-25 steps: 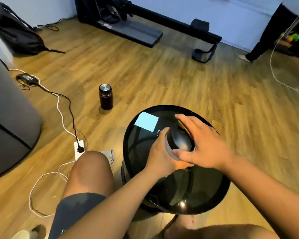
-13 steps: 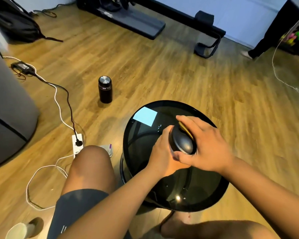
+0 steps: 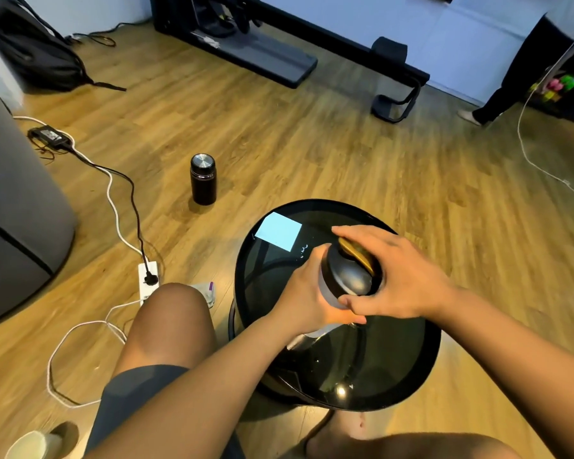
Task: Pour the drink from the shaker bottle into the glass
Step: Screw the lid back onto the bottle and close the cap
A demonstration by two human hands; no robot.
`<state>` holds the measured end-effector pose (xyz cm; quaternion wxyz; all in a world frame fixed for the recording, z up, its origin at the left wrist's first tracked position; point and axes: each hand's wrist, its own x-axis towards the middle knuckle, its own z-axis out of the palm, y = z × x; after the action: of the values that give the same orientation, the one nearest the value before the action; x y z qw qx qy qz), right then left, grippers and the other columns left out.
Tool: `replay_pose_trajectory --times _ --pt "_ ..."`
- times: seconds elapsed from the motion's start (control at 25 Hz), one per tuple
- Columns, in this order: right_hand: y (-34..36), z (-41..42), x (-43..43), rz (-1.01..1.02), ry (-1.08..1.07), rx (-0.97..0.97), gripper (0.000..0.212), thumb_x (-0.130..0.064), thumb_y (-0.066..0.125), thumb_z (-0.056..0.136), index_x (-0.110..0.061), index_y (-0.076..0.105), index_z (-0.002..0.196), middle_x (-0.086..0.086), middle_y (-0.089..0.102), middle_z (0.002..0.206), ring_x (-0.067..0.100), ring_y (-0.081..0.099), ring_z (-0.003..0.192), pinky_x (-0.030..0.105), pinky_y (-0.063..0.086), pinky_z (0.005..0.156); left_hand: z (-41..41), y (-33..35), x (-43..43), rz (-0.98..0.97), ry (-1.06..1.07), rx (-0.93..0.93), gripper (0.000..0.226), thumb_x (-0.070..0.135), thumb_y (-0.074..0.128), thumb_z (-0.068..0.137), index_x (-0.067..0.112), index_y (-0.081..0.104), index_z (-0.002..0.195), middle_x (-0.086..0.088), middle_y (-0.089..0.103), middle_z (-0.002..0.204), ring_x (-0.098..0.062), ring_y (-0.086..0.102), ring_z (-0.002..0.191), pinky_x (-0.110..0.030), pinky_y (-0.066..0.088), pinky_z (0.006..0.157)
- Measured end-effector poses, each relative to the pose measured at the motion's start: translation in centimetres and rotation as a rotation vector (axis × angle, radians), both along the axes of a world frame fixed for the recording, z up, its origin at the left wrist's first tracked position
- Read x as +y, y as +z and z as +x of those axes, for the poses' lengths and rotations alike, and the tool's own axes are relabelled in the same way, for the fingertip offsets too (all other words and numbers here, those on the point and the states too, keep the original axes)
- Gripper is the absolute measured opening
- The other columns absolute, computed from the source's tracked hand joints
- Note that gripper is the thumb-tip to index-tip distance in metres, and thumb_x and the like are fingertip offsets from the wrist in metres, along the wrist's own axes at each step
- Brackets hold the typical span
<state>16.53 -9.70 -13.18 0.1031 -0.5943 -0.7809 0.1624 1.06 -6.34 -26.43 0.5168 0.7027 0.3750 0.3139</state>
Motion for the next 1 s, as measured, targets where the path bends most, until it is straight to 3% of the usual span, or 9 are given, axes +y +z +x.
replay_pose_trajectory --times 0.16,0.32,0.48,0.56,0.68,0.76,0.84,0.92,1.0 --pt "-1.2 -0.9 -0.4 0.132 -0.057 -0.035 0.096 -0.058 0.067 0.059 -0.026 0.044 0.147 -0.001 0.057 0.141 0.021 0.054 0.128 0.045 0.048 0.101 -0.1 -0.5 0.3 0.001 -0.014 -0.049 0.122 0.038 0.103 0.054 0.022 0.034 0.153 0.006 0.059 0.141 -0.009 0.059 0.128 -0.032 0.051 0.108" --pt "-1.5 -1.7 -0.9 0.156 -0.159 -0.057 0.096 -0.062 0.063 0.061 -0.028 0.042 0.148 -0.003 0.056 0.141 0.023 0.056 0.126 0.047 0.05 0.097 0.1 0.1 -0.3 -0.041 -0.015 -0.029 0.122 0.056 0.092 0.05 0.029 0.033 0.153 0.01 0.059 0.141 -0.007 0.06 0.129 -0.028 0.051 0.106" --pt "-0.2 -1.0 0.2 -0.004 -0.042 -0.213 0.102 -0.075 0.058 0.067 -0.033 0.023 0.154 -0.003 0.046 0.147 0.024 0.05 0.13 0.046 0.048 0.1 -0.3 0.1 0.3 -0.019 -0.021 0.009 0.117 0.039 0.103 0.053 0.035 0.034 0.147 0.016 0.06 0.134 -0.001 0.06 0.123 -0.021 0.05 0.102" --pt "-1.1 -1.6 -0.3 0.035 -0.182 -0.178 0.101 -0.074 0.058 0.067 -0.036 0.022 0.154 -0.002 0.047 0.148 0.027 0.05 0.131 0.045 0.046 0.101 -0.1 0.0 -0.1 -0.001 0.03 0.035 0.11 0.037 0.102 0.058 0.04 0.033 0.143 0.024 0.059 0.125 0.007 0.061 0.115 -0.013 0.05 0.092" --pt "-2.7 -3.8 -1.2 0.169 -0.455 -0.142 0.1 -0.075 0.055 0.067 -0.037 0.023 0.154 0.001 0.05 0.147 0.029 0.052 0.129 0.045 0.047 0.098 1.2 -0.4 -2.3 0.015 0.198 0.111 0.107 0.04 0.093 0.072 0.033 0.024 0.154 0.006 0.06 0.142 -0.013 0.062 0.128 -0.035 0.057 0.101" --pt "-2.7 -3.6 -1.4 0.169 -0.408 -0.127 0.101 -0.075 0.054 0.066 -0.039 0.023 0.154 -0.001 0.051 0.147 0.028 0.052 0.129 0.044 0.048 0.098 0.8 -0.5 -2.8 0.002 0.204 0.124 0.115 0.049 0.092 0.065 0.035 0.02 0.155 0.0 0.051 0.154 -0.02 0.055 0.137 -0.045 0.054 0.108" --pt "-1.8 -2.3 -1.2 0.118 -0.286 -0.077 0.099 -0.073 0.057 0.067 -0.04 0.023 0.154 -0.004 0.049 0.149 0.024 0.05 0.132 0.045 0.046 0.102 -0.6 0.6 -1.3 -0.04 0.083 0.128 0.121 0.057 0.095 0.053 0.044 0.023 0.15 0.007 0.05 0.154 -0.014 0.053 0.138 -0.042 0.051 0.112" --pt "-1.1 -1.1 -1.0 0.063 -0.156 -0.055 0.098 -0.072 0.059 0.07 -0.038 0.024 0.155 -0.006 0.048 0.149 0.021 0.049 0.131 0.045 0.046 0.102 -1.9 1.9 0.5 -0.05 -0.048 0.108 0.119 0.05 0.101 0.049 0.047 0.03 0.146 0.017 0.054 0.146 -0.002 0.054 0.134 -0.034 0.048 0.112" --pt "-1.0 -0.9 -1.0 0.072 -0.06 -0.059 0.097 -0.069 0.063 0.073 -0.033 0.028 0.155 -0.004 0.051 0.145 0.02 0.053 0.126 0.043 0.047 0.099 -1.9 2.5 1.4 -0.048 -0.125 0.084 0.119 0.037 0.104 0.051 0.04 0.035 0.148 0.018 0.057 0.142 -0.001 0.057 0.132 -0.033 0.05 0.111"
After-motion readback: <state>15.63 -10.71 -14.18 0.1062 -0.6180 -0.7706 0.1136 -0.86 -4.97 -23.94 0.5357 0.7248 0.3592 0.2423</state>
